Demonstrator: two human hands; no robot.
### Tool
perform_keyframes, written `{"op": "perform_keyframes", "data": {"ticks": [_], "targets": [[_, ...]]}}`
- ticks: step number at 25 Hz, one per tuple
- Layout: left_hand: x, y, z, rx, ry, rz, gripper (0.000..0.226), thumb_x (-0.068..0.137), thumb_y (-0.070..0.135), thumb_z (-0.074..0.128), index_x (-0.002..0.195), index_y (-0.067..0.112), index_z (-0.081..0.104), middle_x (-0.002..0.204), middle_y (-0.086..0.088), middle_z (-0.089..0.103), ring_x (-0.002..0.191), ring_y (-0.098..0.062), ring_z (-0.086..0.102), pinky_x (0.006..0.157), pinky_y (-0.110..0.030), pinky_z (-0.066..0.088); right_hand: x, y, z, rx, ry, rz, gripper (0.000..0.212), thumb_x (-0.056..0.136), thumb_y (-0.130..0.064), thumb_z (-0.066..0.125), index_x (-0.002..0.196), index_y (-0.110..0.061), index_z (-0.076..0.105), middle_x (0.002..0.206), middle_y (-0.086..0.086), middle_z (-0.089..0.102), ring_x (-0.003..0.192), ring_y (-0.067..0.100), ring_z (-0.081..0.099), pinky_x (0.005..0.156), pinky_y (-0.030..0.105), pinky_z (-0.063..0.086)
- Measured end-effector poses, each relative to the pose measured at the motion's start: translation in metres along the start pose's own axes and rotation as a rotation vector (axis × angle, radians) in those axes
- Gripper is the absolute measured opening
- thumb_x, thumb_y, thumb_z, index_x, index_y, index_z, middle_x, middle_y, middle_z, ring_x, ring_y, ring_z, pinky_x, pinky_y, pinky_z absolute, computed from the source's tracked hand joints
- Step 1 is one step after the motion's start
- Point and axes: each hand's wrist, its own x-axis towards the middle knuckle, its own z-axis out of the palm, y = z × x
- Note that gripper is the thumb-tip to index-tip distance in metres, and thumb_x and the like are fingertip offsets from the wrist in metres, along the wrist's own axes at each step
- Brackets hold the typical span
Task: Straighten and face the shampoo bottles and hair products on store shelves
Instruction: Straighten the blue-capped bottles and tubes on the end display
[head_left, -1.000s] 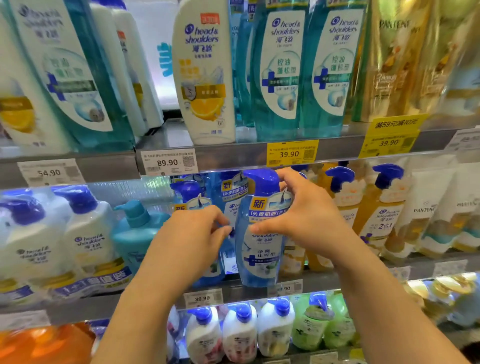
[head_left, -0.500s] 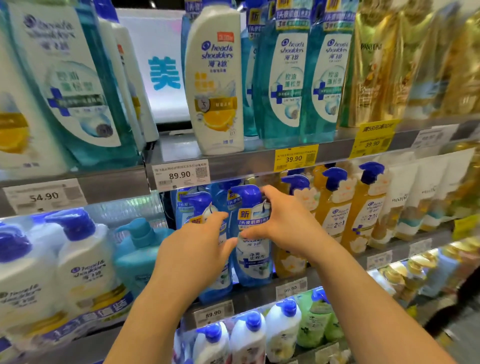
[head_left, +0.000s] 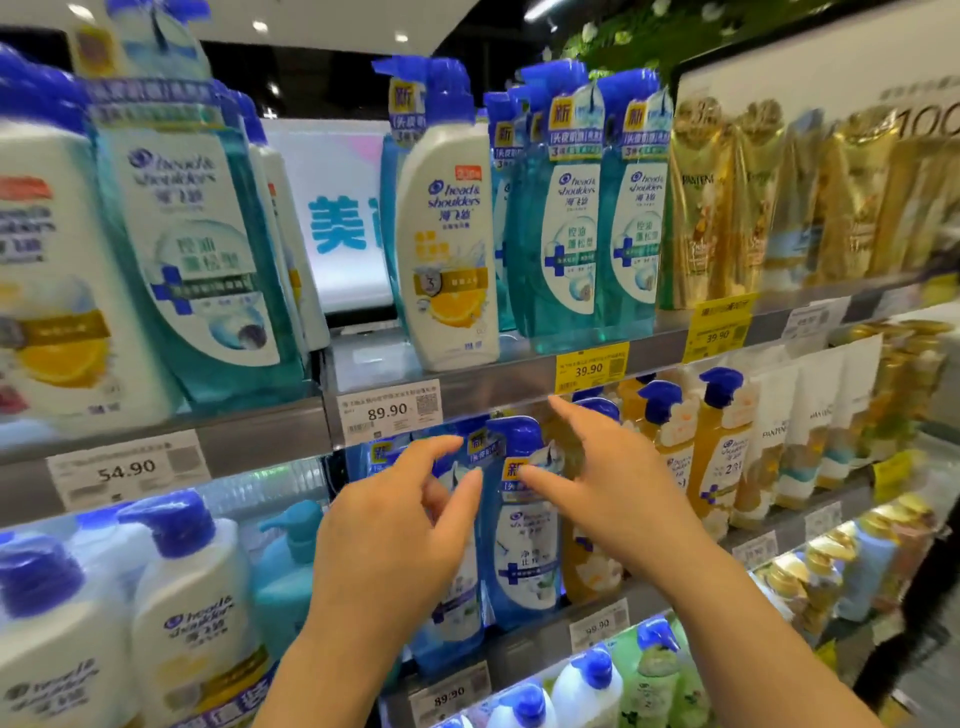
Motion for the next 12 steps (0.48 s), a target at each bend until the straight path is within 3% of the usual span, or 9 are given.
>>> {"op": "perform_keyframes", "data": {"ticks": [2,4,5,7,10,12], "targets": [[0.016,-0.001,-0.025,-0.079,0.233,0.012,0.020,0.085,0.036,0.071,0.103,0.029,0.066,0.064,0.017,0.059,0.062,-0.005,0.059,0.057,-0.016,0.047,0.009,-0.023,-0.023,0.075,0.209,-0.098,0.053,0.087,-0.047,0.070,0.135,-0.026,0.061,0.125,-0.009,0.069,0.085,-0.013,0.056,0.076,0.004,0.043],[0.038,-0.002,-0.053,-0.065,0.433,0.058,0.022,0.085,0.030,0.073,0.104,0.024,0.064,0.078,0.013,0.060,0.068,-0.006,0.057,0.062,-0.017,0.047,0.025,-0.048,-0.049,0.195,0.362,-0.171,0.040,0.086,-0.045,0.070,0.120,-0.025,0.070,0.109,-0.012,0.071,0.065,-0.005,0.058,0.066,0.011,0.051],[0.051,-0.002,-0.068,-0.021,0.515,0.095,0.025,0.085,0.027,0.073,0.106,0.019,0.064,0.085,0.007,0.060,0.069,-0.005,0.055,0.066,-0.019,0.046,0.037,-0.063,-0.062,0.227,0.408,-0.204,0.039,0.086,-0.042,0.072,0.120,-0.022,0.069,0.110,-0.010,0.070,0.064,-0.001,0.059,0.069,0.021,0.056],[0.075,-0.001,-0.097,0.063,0.612,0.143,0.034,0.086,0.026,0.072,0.114,0.012,0.060,0.102,-0.003,0.057,0.069,-0.002,0.054,0.070,-0.015,0.043,0.066,-0.090,-0.080,0.213,0.444,-0.255,0.047,0.088,-0.038,0.074,0.129,-0.016,0.063,0.121,-0.001,0.067,0.082,0.013,0.065,0.082,0.041,0.058],[0.110,0.004,-0.132,0.147,0.664,0.100,0.059,0.085,0.031,0.071,0.133,0.006,0.047,0.125,-0.014,0.050,0.072,0.004,0.057,0.075,-0.001,0.037,0.109,-0.126,-0.096,0.171,0.396,-0.265,0.069,0.090,-0.043,0.071,0.147,-0.014,0.045,0.139,0.007,0.058,0.102,0.031,0.069,0.095,0.044,0.052],[0.129,0.006,-0.143,0.184,0.604,-0.014,0.078,0.085,0.040,0.069,0.145,0.007,0.032,0.138,-0.016,0.045,0.098,-0.007,0.061,0.082,-0.012,0.041,0.135,-0.140,-0.102,0.144,0.303,-0.202,0.085,0.090,-0.050,0.068,0.155,-0.013,0.029,0.146,0.011,0.053,0.106,0.035,0.068,0.095,0.045,0.052]]}}
